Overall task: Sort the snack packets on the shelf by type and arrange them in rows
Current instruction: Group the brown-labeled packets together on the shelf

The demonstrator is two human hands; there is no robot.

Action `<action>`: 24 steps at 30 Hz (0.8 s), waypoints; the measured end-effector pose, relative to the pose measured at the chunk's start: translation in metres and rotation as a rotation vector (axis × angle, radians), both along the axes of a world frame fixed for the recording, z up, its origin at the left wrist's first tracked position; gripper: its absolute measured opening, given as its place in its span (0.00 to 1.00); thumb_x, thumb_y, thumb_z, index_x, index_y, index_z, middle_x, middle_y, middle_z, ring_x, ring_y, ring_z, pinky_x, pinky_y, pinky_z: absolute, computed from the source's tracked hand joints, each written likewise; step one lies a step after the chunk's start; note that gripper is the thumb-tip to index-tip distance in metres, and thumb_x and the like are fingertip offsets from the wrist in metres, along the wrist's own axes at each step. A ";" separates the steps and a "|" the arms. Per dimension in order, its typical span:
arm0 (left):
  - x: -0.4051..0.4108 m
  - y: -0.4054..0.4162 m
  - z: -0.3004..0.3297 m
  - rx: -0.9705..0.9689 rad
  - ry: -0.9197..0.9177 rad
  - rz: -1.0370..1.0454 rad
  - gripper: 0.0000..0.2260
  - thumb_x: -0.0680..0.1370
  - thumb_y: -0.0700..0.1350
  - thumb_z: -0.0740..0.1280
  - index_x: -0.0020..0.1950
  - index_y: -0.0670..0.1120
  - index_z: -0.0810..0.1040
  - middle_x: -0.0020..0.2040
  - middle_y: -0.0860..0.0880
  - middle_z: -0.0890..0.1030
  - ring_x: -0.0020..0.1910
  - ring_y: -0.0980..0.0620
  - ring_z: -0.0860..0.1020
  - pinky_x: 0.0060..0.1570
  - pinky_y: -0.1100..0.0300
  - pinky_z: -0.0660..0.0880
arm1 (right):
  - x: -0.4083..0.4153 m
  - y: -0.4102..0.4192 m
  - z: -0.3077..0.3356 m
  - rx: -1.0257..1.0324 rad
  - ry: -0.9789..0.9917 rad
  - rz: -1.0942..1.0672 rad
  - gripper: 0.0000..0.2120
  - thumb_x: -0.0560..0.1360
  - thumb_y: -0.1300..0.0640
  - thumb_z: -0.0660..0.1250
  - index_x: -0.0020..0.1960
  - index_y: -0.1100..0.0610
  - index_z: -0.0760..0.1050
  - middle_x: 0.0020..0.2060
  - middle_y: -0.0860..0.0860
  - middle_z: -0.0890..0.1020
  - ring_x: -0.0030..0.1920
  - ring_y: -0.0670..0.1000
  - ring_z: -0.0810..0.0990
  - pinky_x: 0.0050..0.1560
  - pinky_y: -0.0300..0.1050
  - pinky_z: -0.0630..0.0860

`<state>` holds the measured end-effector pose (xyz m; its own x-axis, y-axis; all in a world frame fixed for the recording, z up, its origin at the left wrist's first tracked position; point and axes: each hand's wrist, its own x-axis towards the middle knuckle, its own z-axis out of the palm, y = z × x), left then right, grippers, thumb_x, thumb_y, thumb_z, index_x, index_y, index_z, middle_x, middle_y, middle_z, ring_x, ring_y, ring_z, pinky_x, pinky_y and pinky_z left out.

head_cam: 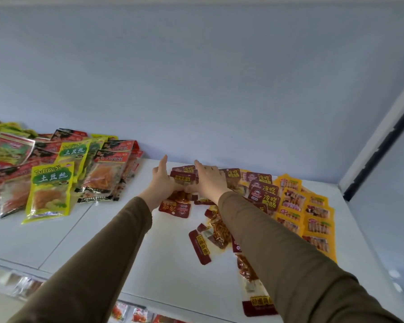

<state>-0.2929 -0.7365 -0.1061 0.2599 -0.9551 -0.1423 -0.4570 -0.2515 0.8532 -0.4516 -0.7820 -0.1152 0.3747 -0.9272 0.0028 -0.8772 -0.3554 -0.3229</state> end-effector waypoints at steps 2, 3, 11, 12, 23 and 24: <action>0.005 -0.004 0.001 0.030 0.117 0.054 0.50 0.75 0.34 0.75 0.84 0.58 0.46 0.78 0.42 0.60 0.66 0.41 0.74 0.57 0.48 0.80 | 0.003 -0.009 0.003 0.077 0.021 0.001 0.48 0.71 0.30 0.70 0.81 0.51 0.55 0.74 0.56 0.72 0.75 0.62 0.65 0.72 0.64 0.63; 0.007 -0.006 0.001 0.044 0.190 0.065 0.51 0.75 0.33 0.75 0.84 0.58 0.45 0.75 0.41 0.66 0.63 0.41 0.76 0.57 0.48 0.79 | 0.003 -0.012 0.004 0.090 0.026 0.007 0.48 0.70 0.30 0.70 0.80 0.51 0.57 0.73 0.56 0.72 0.74 0.62 0.65 0.70 0.63 0.65; 0.010 -0.015 -0.005 0.102 0.389 0.051 0.39 0.76 0.34 0.74 0.82 0.49 0.58 0.64 0.43 0.81 0.64 0.41 0.78 0.64 0.46 0.75 | -0.009 -0.017 -0.003 0.018 -0.021 0.009 0.54 0.68 0.26 0.68 0.81 0.56 0.57 0.74 0.58 0.70 0.73 0.62 0.64 0.72 0.57 0.62; 0.008 -0.015 -0.006 0.089 0.387 0.052 0.32 0.76 0.35 0.74 0.77 0.47 0.66 0.62 0.44 0.83 0.63 0.42 0.80 0.63 0.46 0.76 | -0.011 -0.018 -0.002 0.006 -0.046 0.000 0.52 0.68 0.27 0.69 0.80 0.57 0.58 0.73 0.58 0.71 0.72 0.61 0.65 0.71 0.56 0.62; 0.010 0.013 -0.003 -0.135 0.726 0.232 0.11 0.79 0.43 0.73 0.62 0.48 0.80 0.51 0.48 0.88 0.52 0.44 0.86 0.49 0.46 0.82 | -0.046 -0.012 0.038 0.089 -0.752 -0.018 0.09 0.81 0.54 0.68 0.60 0.53 0.75 0.55 0.48 0.83 0.54 0.50 0.83 0.50 0.42 0.81; 0.010 0.016 0.000 -0.138 0.752 0.243 0.13 0.80 0.44 0.72 0.64 0.48 0.79 0.54 0.46 0.87 0.53 0.42 0.86 0.52 0.43 0.82 | -0.049 -0.010 0.050 0.102 -0.823 -0.008 0.09 0.81 0.54 0.69 0.60 0.53 0.75 0.54 0.47 0.83 0.53 0.49 0.84 0.50 0.41 0.81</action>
